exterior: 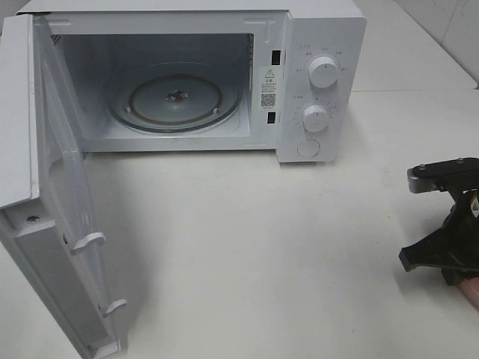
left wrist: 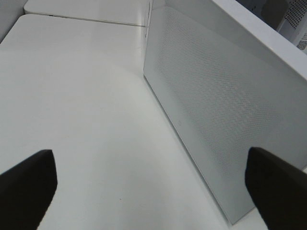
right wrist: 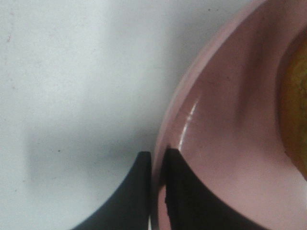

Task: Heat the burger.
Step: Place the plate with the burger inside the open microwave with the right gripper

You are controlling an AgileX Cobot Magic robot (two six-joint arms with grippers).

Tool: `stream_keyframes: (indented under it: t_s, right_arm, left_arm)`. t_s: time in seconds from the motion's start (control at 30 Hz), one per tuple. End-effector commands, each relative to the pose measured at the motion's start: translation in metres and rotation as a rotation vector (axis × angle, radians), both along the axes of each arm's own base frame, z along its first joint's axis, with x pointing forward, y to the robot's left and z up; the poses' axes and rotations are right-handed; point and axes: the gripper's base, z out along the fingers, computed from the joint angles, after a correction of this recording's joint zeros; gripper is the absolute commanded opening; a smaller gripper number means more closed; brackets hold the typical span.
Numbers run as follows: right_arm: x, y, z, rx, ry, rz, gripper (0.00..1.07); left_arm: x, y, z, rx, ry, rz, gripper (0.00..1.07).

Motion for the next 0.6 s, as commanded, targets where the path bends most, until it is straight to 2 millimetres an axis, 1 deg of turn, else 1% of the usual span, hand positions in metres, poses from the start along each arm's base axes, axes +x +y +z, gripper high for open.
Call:
stream_keyframes:
  t_s: [0.03,0.33,0.43,0.47,0.5,0.53,0.6]
  right_arm:
    - [-0.01,0.008,-0.004,-0.035,0.063,-0.022,0.0]
    - [-0.014,0.022,0.001,-0.141,0.07,0.067,0.0]
    - [-0.015,0.026,0.007,-0.169,0.053,0.101,0.0]
    - [-0.017,0.028,0.013,-0.19,0.035,0.124,0.0]
    - [-0.017,0.028,0.013,-0.19,0.035,0.124,0.0]
    - [-0.018,0.03,0.02,-0.211,0.013,0.155,0.0]
    - [-0.019,0.032,0.024,-0.22,0.0,0.172,0.0]
  left_arm:
    - [-0.003,0.0,0.0,-0.001,-0.02,-0.006,1.0]
    - [-0.003,0.0,0.0,-0.001,-0.02,-0.006,1.0]
    - [-0.003,0.0,0.0,-0.001,-0.02,-0.006,1.0]
    - [-0.003,0.0,0.0,-0.001,-0.02,-0.006,1.0]
    - [-0.003,0.0,0.0,-0.001,-0.02,-0.006,1.0]
    - [-0.003,0.0,0.0,-0.001,-0.02,-0.006,1.0]
    - [-0.003,0.0,0.0,-0.001,-0.02,-0.006,1.0]
